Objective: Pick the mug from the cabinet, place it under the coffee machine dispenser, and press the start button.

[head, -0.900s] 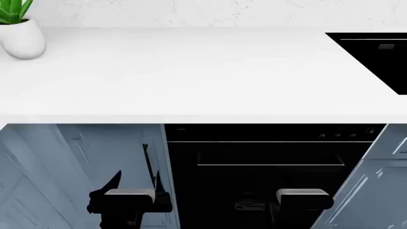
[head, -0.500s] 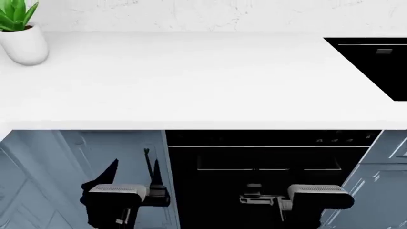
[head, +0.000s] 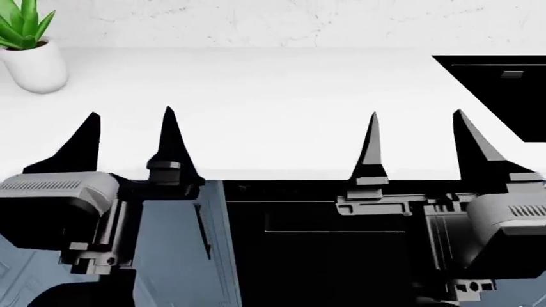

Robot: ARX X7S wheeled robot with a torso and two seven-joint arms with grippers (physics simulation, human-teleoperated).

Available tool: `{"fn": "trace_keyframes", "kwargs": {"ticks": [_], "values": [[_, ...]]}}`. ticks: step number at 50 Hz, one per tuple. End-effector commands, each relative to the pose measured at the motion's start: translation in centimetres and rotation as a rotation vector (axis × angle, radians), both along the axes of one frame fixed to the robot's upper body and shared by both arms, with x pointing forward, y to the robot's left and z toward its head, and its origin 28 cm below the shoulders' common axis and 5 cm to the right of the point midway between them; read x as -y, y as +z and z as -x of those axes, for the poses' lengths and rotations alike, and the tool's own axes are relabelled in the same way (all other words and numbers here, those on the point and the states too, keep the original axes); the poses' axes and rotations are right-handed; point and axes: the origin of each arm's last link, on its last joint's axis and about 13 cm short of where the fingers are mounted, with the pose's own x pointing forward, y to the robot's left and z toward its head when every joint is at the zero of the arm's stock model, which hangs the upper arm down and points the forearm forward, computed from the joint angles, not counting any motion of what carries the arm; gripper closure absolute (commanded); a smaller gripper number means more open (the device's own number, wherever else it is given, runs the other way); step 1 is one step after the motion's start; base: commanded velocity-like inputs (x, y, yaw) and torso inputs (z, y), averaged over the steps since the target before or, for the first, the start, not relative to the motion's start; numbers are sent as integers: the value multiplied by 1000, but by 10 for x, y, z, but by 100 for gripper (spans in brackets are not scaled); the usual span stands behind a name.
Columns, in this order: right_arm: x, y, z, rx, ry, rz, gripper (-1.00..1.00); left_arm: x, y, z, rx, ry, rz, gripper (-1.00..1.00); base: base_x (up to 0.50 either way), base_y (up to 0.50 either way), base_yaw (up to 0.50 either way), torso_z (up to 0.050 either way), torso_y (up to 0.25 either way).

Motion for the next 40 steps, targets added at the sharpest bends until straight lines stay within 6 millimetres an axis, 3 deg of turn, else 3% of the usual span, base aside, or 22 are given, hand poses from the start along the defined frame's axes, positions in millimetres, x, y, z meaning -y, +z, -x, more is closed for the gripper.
{"fn": "trace_keyframes", "kwargs": {"ticks": [1, 10, 15, 30, 34, 40], "values": [[1, 24, 20, 55, -2, 26, -100, 0, 26, 12, 91, -15, 18, -100, 0, 0, 0, 50, 14], [3, 19, 26, 74, -9, 22, -100, -1, 23, 12, 100, -2, -21, -100, 0, 0, 0, 50, 13], [4, 19, 27, 68, -4, 13, -100, -1, 23, 15, 116, 6, -44, -100, 0, 54, 0, 0, 0], [2, 20, 29, 80, -16, 41, -100, 1, 23, 11, 109, 72, -81, -100, 129, 499, 0, 0, 0], [2, 25, 23, 74, -9, 42, -100, 6, 35, -9, 40, 104, -63, -100, 154, 500, 0, 0, 0], [4, 49, 9, 62, 6, 54, -100, 22, 73, -62, 6, 64, -18, -100, 232, 493, 0, 0, 0]]}}
